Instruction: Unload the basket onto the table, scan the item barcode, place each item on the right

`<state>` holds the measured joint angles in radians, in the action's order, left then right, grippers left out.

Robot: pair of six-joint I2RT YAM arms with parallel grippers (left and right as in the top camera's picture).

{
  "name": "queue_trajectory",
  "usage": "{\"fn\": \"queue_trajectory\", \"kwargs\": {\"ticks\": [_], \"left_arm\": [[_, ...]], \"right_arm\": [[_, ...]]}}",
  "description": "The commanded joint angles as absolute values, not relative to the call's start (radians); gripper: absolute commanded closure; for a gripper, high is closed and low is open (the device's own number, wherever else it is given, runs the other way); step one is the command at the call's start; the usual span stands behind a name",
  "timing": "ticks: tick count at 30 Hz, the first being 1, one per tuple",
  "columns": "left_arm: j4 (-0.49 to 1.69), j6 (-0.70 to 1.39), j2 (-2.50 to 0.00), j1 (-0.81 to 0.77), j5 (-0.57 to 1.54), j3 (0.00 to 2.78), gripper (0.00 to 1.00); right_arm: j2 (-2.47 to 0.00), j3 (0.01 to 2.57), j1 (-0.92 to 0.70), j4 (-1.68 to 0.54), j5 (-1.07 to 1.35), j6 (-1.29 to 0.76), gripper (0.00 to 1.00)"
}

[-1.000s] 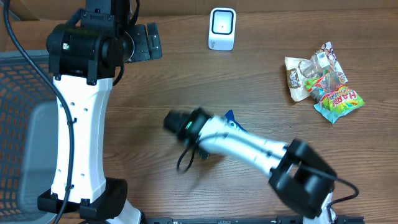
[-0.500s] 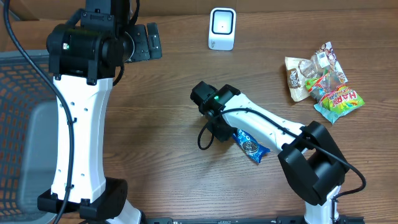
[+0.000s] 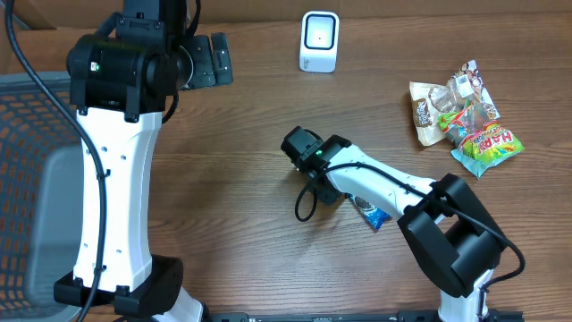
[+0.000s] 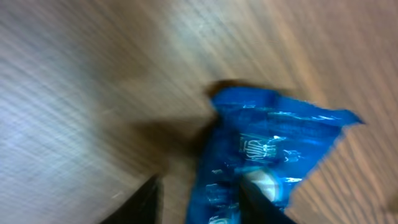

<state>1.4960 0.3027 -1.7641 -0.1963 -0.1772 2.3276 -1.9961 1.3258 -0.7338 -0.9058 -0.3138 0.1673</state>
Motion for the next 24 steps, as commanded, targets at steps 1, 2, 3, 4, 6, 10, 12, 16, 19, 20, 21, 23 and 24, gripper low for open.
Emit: {"fn": "queue_trajectory", "kwargs": {"ticks": [1, 2, 3, 4, 6, 10, 12, 16, 19, 20, 21, 23, 24], "left_arm": [[1.492, 0.284, -1.765, -0.197, -0.191, 2.326, 0.0], [1.491, 0.284, -1.765, -0.197, -0.191, 2.326, 0.0], [1.492, 0.284, -1.765, -0.197, -0.19, 2.326, 0.0], [1.492, 0.284, -1.765, -0.197, -0.191, 2.326, 0.0], [1.492, 0.284, -1.765, -0.197, -0.19, 2.326, 0.0], [1.492, 0.284, -1.765, -0.197, -0.19, 2.326, 0.0], [1.492, 0.284, -1.765, -0.197, -0.191, 2.326, 0.0], [1.492, 0.284, -1.765, -0.197, -0.191, 2.326, 0.0], [1.492, 0.284, -1.765, -0.197, -0.191, 2.326, 0.0], [1.492, 0.284, -1.765, -0.197, -0.191, 2.326, 0.0], [1.492, 0.284, -1.765, -0.197, -0.191, 2.326, 0.0], [1.492, 0.284, -1.765, -0.197, -0.19, 2.326, 0.0], [1.492, 0.284, -1.765, -0.197, -0.191, 2.326, 0.0]], "right_arm": [[-2.02, 1.248, -0.703, -0.863, -0.311, 0.188, 0.78], [-2.021, 1.24, -0.704, -0.859, -0.31, 0.188, 0.85], [-2.021, 1.232, -0.704, -0.856, -0.308, 0.188, 0.89], [-2.021, 1.227, -0.704, -0.857, -0.302, 0.188, 0.92], [-2.021, 1.223, -0.704, -0.858, -0.281, 0.187, 0.96], [-2.021, 1.223, -0.706, -0.873, -0.226, 0.187, 0.96], [-2.021, 1.225, -0.709, -0.892, -0.186, 0.187, 0.96], [-2.021, 1.261, -0.711, -0.968, -0.037, 0.166, 0.96], [-2.02, 1.329, -0.711, -1.029, 0.149, 0.135, 0.96], [-2.019, 1.361, -0.708, -1.044, 0.228, 0.128, 0.96], [-2.018, 1.385, -0.705, -1.054, 0.293, 0.128, 0.96], [-2.017, 1.447, -0.695, -1.089, 0.405, 0.132, 0.96], [-2.017, 1.479, -0.688, -1.106, 0.471, 0.134, 0.96]]}}
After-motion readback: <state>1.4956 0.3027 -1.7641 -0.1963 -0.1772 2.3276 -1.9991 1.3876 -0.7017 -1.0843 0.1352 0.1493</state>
